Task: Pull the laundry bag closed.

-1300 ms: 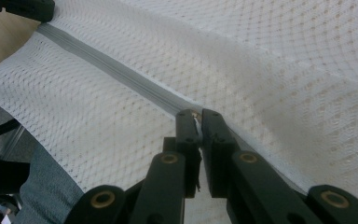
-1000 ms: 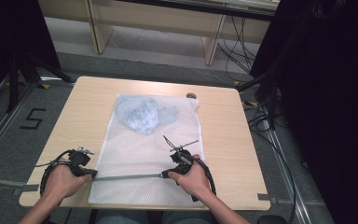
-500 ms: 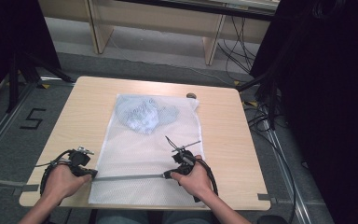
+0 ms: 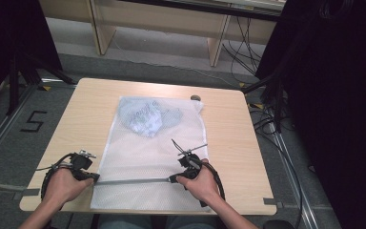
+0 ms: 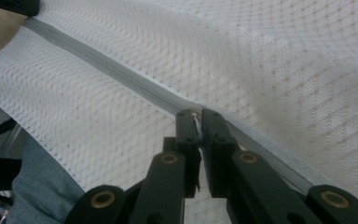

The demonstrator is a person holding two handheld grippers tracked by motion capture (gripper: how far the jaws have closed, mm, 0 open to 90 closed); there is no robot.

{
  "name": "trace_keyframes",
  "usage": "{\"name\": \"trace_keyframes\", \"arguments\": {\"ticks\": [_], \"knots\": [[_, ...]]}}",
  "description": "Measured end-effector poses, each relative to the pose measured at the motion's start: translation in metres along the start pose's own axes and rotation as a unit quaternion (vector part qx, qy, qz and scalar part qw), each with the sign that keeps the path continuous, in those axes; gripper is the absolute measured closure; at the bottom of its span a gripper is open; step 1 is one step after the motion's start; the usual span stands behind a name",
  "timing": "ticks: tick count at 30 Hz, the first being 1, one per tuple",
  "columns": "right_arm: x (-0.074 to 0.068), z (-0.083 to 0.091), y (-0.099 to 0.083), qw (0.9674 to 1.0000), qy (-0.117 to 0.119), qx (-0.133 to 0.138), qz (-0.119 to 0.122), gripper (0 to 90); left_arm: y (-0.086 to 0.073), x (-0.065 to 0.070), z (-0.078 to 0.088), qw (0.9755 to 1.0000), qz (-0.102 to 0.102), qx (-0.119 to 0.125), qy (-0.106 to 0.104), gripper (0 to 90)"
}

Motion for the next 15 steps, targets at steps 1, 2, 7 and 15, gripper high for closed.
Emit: {"name": "trace_keyframes", "arguments": {"ticks": [1,2,7,15], "knots": [[0.0003,0.0004,0.0002,1.0,-0.001,0.001,-0.003,86.7,-0.0007,-0.0004,0.001,1.0,-0.001,-0.009,0.0,90.0],[-0.0023,0.0009,-0.0003,0.9999,0.01,-0.002,-0.011,86.7,-0.0007,-0.0003,0.0011,1.0,-0.002,-0.009,-0.001,90.0],[-0.0002,0.0026,-0.0011,0.9999,0.01,-0.002,-0.005,86.7,-0.0008,-0.0003,0.0013,0.9999,-0.001,-0.011,-0.001,90.0],[0.0042,0.0042,-0.0019,1.0,0.001,0.002,-0.006,86.7,-0.0003,-0.0001,0.0005,1.0,-0.001,-0.004,0.0,90.0]]}}
Point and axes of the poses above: each handheld gripper's, and its own axes: z roughly backward along the jaws, y roughly out of its top, x roughly to its right, the point moved 8 cm from there along -z, roughly forward along the jaws, and after that the axes turned 4 degrees about z, right-handed, at the moved point
